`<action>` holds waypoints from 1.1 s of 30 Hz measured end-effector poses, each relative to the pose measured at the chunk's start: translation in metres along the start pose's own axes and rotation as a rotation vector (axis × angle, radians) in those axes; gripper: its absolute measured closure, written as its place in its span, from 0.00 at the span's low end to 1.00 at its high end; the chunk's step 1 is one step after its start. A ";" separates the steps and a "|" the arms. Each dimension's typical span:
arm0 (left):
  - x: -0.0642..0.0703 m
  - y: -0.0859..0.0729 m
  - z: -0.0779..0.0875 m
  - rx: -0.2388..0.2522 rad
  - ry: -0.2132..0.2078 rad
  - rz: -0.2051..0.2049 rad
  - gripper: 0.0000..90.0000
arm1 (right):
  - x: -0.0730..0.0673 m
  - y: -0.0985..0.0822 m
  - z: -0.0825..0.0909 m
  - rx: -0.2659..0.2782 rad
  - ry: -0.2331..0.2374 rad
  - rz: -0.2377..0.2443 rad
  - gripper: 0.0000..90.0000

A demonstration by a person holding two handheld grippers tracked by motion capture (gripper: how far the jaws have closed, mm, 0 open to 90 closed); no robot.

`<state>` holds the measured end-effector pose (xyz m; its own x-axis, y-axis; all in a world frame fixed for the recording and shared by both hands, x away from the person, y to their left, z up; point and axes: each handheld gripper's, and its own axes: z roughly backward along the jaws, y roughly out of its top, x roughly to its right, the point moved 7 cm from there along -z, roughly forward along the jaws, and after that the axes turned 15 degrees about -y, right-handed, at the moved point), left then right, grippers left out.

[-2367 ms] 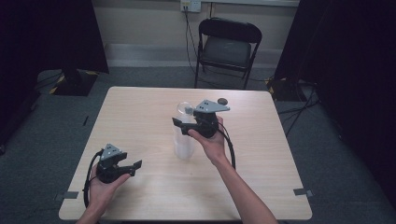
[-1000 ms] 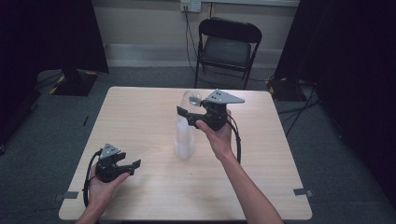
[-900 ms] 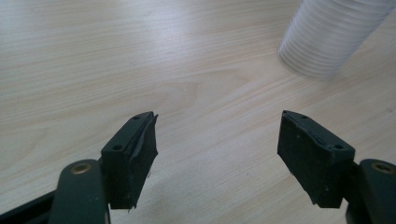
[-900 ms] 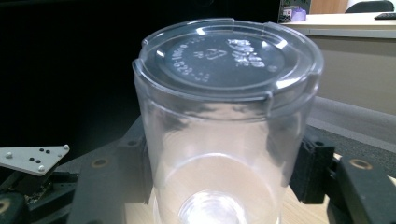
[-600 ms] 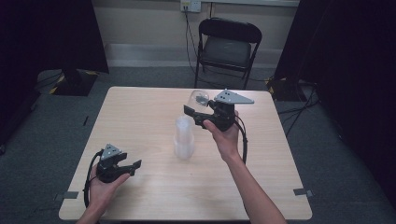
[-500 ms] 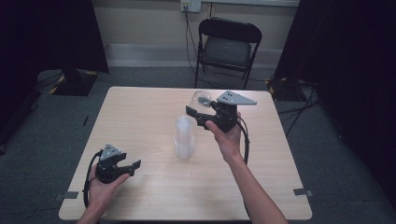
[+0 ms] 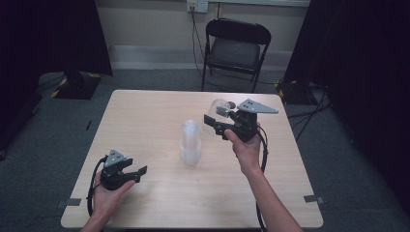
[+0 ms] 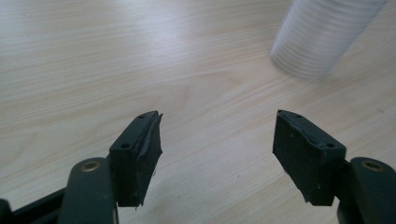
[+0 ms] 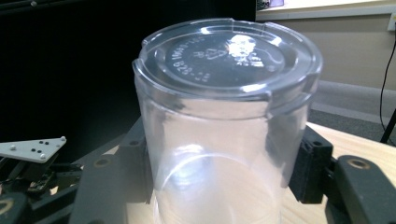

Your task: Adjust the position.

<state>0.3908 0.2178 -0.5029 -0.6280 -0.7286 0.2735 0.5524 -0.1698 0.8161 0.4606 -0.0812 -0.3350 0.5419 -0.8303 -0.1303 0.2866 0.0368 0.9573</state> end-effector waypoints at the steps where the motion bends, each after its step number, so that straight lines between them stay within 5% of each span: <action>1: 0.001 0.001 0.000 0.009 -0.007 -0.003 0.37 | 0.002 -0.001 0.001 -0.002 -0.005 -0.005 0.42; 4: 0.005 0.003 -0.001 0.040 -0.044 0.020 0.37 | 0.007 -0.006 0.006 -0.006 -0.002 -0.036 0.42; 13: 0.022 0.008 -0.003 0.037 -0.053 -0.063 0.38 | 0.011 -0.023 0.016 -0.026 0.022 -0.088 0.44; 18: 0.033 0.011 -0.002 0.065 -0.050 -0.120 0.39 | 0.005 -0.029 0.019 -0.052 0.068 -0.127 0.44; 26: 0.050 0.024 -0.002 0.134 -0.102 -0.140 0.37 | -0.007 -0.037 0.027 -0.075 0.114 -0.160 0.45; 33: 0.064 0.035 -0.004 0.132 -0.112 -0.181 0.41 | -0.015 -0.046 0.031 -0.098 0.155 -0.207 0.46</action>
<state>0.3721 0.1630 -0.4590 -0.7709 -0.6151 0.1656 0.3536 -0.1969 0.9144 0.4150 -0.0879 -0.3688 0.5764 -0.7309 -0.3654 0.4744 -0.0648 0.8779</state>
